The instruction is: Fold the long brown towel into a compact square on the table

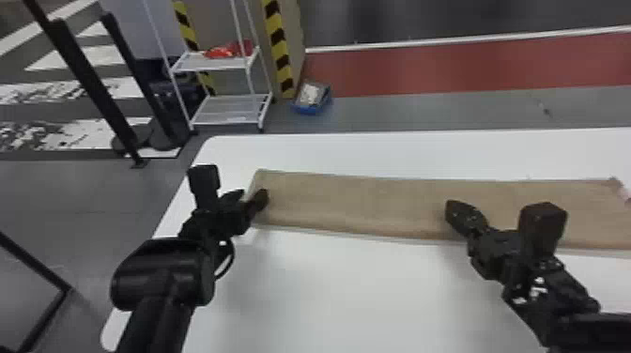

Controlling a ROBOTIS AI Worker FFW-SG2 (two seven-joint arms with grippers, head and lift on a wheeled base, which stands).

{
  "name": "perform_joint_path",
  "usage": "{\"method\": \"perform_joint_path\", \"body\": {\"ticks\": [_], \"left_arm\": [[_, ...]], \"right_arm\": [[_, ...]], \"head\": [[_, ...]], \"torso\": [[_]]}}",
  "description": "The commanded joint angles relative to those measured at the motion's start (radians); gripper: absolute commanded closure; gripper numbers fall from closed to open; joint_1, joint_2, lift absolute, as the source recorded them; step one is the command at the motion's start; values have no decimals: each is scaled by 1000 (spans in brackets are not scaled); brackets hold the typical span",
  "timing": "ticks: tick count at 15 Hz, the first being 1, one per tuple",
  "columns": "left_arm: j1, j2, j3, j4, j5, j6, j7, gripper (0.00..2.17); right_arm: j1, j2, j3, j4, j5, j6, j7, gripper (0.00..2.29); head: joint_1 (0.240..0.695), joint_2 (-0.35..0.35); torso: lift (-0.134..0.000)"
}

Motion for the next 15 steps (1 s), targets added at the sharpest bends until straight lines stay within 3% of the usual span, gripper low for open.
{"method": "perform_joint_path", "body": {"ticks": [1, 2, 3, 4, 11, 13, 15], "left_arm": [[-4, 0, -7, -9, 1, 56, -1, 704], [5, -1, -4, -18, 2, 59, -1, 910], [20, -6, 10, -57, 10, 59, 1, 1251], [44, -6, 14, -104, 19, 65, 1, 1399], [53, -27, -44, -428, 97, 372, 65, 1436], [8, -58, -133, -465, 97, 427, 114, 1436], [-35, -104, -256, -466, 96, 449, 191, 1436]], "right_arm": [[3, 0, -5, -7, -2, 0, 1, 1676], [3, 0, -5, -7, -2, 0, 1, 1676], [3, 0, -6, -7, -4, 0, 1, 1676], [3, 0, -9, -7, -6, 0, 1, 1676], [23, 0, -49, -11, -36, -43, 21, 1676], [43, -2, -118, -39, -56, -52, 30, 1673], [69, -23, -183, -84, -75, -49, 42, 1666]], "head": [[695, 194], [695, 192], [695, 190], [695, 188], [695, 154], [695, 129], [695, 56]], "torso": [[-123], [-123], [-123], [-123], [-123], [-123], [-123]]}}
